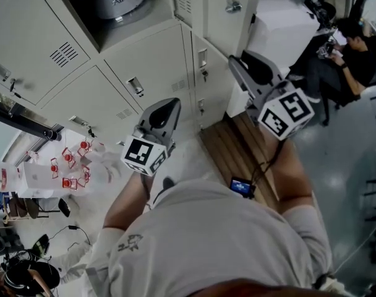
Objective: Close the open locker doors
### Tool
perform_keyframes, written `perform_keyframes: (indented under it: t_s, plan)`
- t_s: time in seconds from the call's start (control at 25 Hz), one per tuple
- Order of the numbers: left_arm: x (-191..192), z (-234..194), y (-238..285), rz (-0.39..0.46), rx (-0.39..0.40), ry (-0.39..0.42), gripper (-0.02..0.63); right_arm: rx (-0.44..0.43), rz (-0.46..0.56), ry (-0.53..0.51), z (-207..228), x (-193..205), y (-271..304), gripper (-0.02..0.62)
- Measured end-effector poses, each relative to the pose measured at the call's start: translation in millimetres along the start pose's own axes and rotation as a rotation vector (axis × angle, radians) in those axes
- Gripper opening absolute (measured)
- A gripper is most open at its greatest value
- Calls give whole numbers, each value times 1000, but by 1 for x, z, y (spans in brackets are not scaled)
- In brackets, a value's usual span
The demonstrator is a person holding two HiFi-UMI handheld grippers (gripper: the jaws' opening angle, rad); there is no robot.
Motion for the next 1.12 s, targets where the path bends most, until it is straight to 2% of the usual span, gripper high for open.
perform_keyframes:
  t_s: [0.28,0.64,0.88,1.12]
  plan:
    - [-6,-28,-18,2,-34,23,-5,-50,15,-8,-31,0,10,95]
    - [-1,-67,-52,4,-78,0,-5,-116,9,-28,-84,1,44,105]
    - [-2,-98,-80,17,-98,3,-5,-150,9,-65,-126,3,89,92]
    - [0,-132,-106,24,-113,7,-5,-126,9,-111,-159,10,145,87]
Point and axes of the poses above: the fingertips, and each gripper's own axes: y forward along the fingers, z to its right, x out of its underside, the point moved 10 cm from there along -y, backward along the fingers, and after that the axes turned 2 degrees about y, right-handed, at the moved point
